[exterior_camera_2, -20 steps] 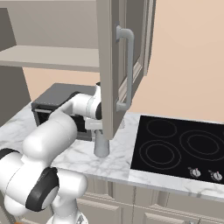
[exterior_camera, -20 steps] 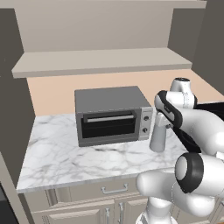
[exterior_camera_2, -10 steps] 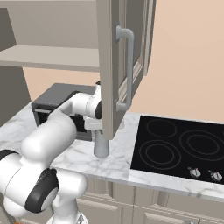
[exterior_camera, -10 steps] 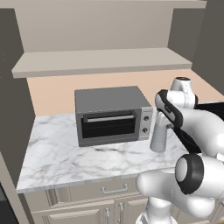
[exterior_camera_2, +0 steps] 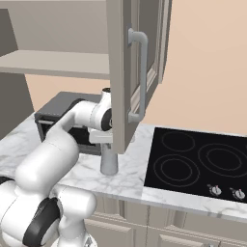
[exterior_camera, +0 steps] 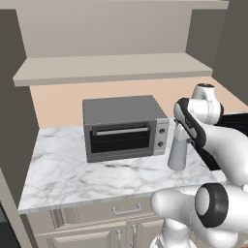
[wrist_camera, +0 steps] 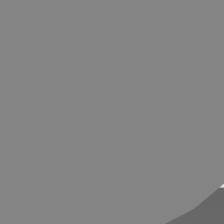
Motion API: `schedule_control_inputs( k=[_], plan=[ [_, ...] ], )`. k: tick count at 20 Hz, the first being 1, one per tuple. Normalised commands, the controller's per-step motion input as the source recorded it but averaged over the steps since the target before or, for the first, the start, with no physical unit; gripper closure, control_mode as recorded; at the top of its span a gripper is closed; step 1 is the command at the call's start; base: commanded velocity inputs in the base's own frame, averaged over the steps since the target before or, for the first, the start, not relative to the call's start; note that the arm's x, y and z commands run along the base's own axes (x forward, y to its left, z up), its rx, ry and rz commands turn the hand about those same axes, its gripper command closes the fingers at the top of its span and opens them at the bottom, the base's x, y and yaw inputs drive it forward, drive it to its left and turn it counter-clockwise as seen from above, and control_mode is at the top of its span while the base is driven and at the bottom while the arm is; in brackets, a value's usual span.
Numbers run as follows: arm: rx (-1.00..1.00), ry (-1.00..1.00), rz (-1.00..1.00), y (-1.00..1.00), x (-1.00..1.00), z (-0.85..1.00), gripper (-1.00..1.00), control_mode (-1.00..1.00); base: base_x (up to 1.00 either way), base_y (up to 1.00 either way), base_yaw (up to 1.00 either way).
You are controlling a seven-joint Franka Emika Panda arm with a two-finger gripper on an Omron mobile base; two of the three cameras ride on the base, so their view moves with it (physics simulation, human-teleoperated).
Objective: There is a tray on the dining counter. Grab the cup, mug, and pitcher and place them on the tray. The pitcher may be placed next to the tray if it cannot fit the tray.
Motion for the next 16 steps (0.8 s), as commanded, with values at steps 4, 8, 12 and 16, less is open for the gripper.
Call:
schedule_control_inputs(
  k=[4,8,12,16],
  plan=[
    [0.0,-0.01,0.0,0.29,-0.17,0.19,1.0,-1.0,0.0,0.0,0.0],
    [-0.02,-0.05,0.0,0.38,-0.22,0.24,1.0,-1.0,0.0,0.0,0.0],
    [-0.02,-0.06,0.0,0.43,-0.18,0.29,1.0,-1.0,0.0,0.0,0.0],
    [-0.01,-0.01,0.0,0.42,-0.08,0.24,1.0,-1.0,0.0,0.0,0.0]
  ],
)
